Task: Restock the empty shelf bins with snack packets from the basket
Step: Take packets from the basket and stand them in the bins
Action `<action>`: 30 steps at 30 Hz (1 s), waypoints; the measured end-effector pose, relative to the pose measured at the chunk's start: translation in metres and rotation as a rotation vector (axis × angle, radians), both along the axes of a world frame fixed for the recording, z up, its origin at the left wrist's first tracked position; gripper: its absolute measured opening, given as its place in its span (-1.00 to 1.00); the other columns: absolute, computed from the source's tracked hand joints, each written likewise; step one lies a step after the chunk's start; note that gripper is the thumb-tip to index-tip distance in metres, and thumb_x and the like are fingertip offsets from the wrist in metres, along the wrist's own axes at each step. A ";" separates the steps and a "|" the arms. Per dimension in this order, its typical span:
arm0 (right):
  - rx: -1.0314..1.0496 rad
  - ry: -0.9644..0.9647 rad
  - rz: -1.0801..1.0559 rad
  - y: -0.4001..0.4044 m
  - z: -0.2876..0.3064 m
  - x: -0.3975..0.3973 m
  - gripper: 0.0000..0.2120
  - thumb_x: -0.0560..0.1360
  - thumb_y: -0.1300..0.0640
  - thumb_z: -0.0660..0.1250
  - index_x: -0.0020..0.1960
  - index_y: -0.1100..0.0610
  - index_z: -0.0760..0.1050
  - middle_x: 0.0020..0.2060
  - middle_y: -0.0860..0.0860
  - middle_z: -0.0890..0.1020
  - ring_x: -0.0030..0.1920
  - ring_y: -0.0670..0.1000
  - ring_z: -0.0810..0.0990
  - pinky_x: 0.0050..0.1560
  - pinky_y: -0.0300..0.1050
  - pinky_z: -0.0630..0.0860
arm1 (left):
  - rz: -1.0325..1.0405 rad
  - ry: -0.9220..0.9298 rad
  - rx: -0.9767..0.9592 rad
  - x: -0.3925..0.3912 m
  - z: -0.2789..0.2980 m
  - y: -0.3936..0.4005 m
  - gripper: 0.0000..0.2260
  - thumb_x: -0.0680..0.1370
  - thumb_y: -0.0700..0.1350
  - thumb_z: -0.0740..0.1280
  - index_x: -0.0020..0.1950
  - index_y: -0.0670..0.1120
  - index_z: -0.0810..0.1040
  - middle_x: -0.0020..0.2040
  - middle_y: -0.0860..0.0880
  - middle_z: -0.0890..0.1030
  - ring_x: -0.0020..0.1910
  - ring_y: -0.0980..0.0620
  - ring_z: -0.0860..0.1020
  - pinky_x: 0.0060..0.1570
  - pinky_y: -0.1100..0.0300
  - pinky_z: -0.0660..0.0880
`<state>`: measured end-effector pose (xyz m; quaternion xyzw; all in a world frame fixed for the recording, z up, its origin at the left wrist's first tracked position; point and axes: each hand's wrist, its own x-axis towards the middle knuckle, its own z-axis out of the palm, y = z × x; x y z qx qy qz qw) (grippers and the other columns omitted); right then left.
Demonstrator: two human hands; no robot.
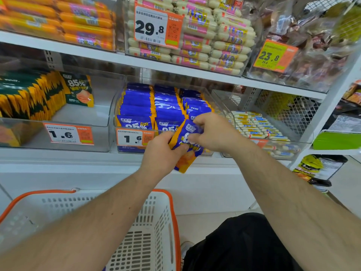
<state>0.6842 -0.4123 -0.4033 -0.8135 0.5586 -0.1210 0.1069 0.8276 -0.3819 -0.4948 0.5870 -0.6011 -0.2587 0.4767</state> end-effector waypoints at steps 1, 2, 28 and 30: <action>-0.086 0.005 -0.038 -0.001 0.004 -0.003 -0.81 0.49 0.01 0.44 -0.17 0.04 0.46 -0.17 -0.01 0.57 -0.14 0.00 0.54 -0.23 -0.14 0.46 | -0.013 0.026 0.010 0.002 -0.001 -0.001 -0.75 0.49 -0.02 0.47 0.12 -0.02 0.56 -0.02 0.10 0.62 -0.04 0.14 0.58 -0.17 0.37 0.45; -0.175 -0.027 -0.092 -0.003 0.009 -0.008 -0.85 0.48 0.01 0.43 -0.13 0.02 0.47 -0.13 0.01 0.60 -0.10 0.05 0.57 -0.15 -0.10 0.51 | -0.023 0.066 0.034 0.006 -0.003 -0.002 -0.69 0.48 -0.03 0.48 0.19 -0.02 0.54 0.04 0.09 0.62 -0.01 0.14 0.59 -0.12 0.34 0.47; -0.363 0.041 -0.313 -0.077 -0.042 -0.016 -0.68 0.51 0.19 0.35 0.26 0.16 0.50 0.25 0.17 0.46 0.19 0.22 0.52 0.11 0.04 0.50 | 0.023 -0.003 0.258 0.069 -0.051 0.014 -0.71 0.49 0.00 0.46 0.16 0.04 0.50 -0.04 0.14 0.62 -0.13 0.19 0.58 -0.24 0.28 0.45; -0.533 -0.062 -0.235 -0.062 -0.045 0.002 -0.72 0.50 0.21 0.32 0.21 0.18 0.53 0.22 0.15 0.48 0.14 0.21 0.53 0.08 0.03 0.46 | 0.033 -0.024 0.289 0.086 -0.054 0.020 -0.71 0.49 0.00 0.45 0.18 0.03 0.51 -0.02 0.14 0.62 -0.15 0.17 0.58 -0.32 0.28 0.44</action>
